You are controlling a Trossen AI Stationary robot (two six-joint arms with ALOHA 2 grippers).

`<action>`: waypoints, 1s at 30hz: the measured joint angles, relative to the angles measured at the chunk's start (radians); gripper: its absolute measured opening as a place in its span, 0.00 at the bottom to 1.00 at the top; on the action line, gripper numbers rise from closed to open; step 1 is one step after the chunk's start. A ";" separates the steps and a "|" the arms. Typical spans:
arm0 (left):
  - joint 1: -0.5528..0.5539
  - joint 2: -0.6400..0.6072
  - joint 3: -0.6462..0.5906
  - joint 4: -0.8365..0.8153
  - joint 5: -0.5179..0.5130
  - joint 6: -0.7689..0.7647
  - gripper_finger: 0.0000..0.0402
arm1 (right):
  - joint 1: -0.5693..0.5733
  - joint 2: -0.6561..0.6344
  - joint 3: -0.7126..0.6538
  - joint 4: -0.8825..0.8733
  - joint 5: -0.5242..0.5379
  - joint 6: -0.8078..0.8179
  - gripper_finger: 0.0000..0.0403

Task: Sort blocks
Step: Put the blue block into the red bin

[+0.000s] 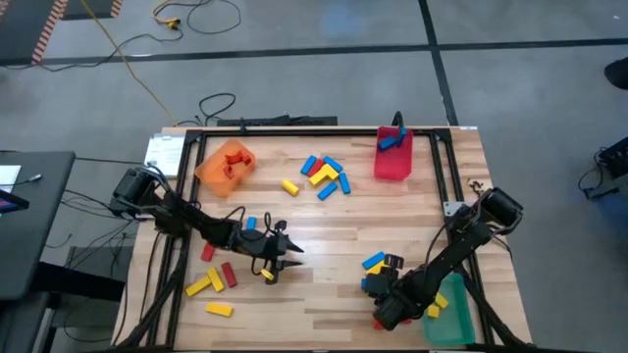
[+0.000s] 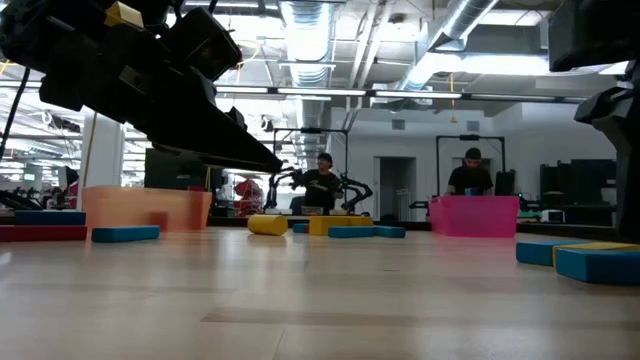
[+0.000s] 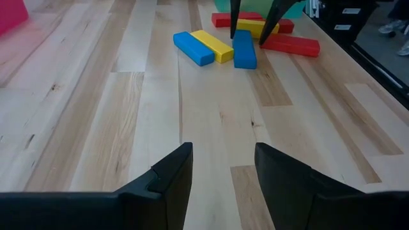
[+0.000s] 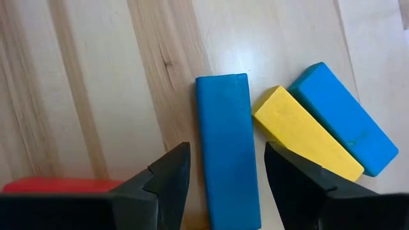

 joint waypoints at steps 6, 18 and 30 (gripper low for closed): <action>-0.008 0.000 0.000 -0.007 0.000 0.000 0.41 | -0.008 0.000 -0.053 0.085 -0.030 0.009 0.54; -0.009 0.000 0.000 -0.009 0.000 0.000 0.41 | -0.033 -0.002 -0.082 0.110 -0.052 -0.016 0.44; -0.008 0.000 0.000 -0.008 0.000 0.000 0.41 | -0.098 -0.009 0.008 0.142 -0.054 -0.229 0.29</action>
